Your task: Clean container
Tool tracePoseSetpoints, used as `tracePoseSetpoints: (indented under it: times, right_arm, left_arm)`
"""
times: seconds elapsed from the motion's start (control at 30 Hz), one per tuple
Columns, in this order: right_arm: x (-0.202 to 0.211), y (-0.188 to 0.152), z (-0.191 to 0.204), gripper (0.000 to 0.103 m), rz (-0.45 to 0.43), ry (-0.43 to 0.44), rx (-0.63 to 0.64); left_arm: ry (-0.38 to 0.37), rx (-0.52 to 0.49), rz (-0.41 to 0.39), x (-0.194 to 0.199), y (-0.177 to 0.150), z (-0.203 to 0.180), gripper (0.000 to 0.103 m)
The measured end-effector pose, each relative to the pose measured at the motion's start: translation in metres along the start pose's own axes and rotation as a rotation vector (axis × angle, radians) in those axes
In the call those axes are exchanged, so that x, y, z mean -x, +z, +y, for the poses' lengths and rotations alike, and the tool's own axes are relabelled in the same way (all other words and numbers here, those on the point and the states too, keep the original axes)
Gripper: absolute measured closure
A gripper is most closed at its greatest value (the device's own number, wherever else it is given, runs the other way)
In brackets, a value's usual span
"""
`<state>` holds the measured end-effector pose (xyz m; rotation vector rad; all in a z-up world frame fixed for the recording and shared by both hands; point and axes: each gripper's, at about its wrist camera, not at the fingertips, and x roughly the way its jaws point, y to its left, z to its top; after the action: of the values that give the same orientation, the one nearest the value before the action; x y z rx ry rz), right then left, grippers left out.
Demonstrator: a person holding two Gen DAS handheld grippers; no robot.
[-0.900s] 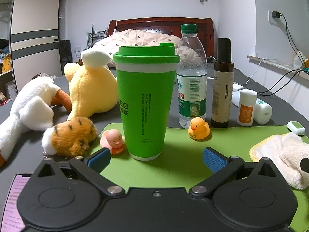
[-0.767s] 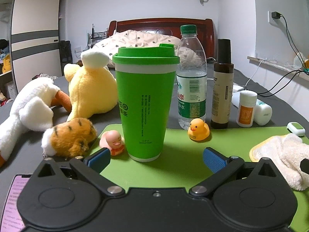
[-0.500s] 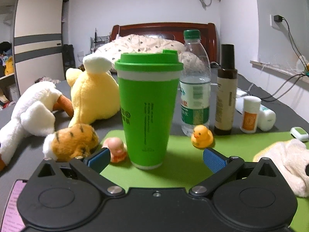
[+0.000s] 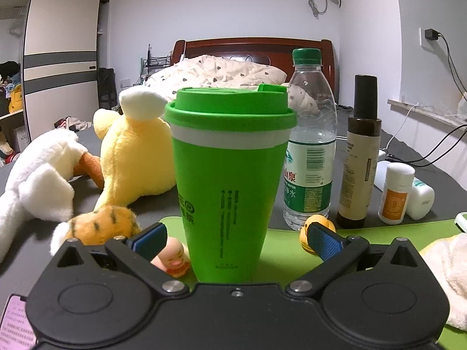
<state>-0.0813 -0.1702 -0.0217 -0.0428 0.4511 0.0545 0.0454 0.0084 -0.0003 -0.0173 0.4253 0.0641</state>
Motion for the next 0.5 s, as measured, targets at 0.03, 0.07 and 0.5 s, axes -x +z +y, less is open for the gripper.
tracePoseSetpoints:
  times: [0.03, 0.07, 0.5]
  right_arm:
    - [-0.0001, 0.0003, 0.0, 0.0, 0.0, 0.001, 0.0]
    - [-0.0001, 0.0007, 0.0001, 0.0, 0.0, 0.001, -0.001]
    - [-0.009, 0.0007, 0.0026, 0.0, 0.014, -0.001, 0.02]
  left_arm:
    - [-0.003, 0.0, -0.001, -0.0015, 0.0002, 0.0001, 0.0]
    - [-0.006, 0.001, -0.004, -0.0033, 0.0009, 0.0003, 0.0]
    - [-0.006, 0.023, -0.089, -0.0083, 0.0018, 0.0029, 0.0]
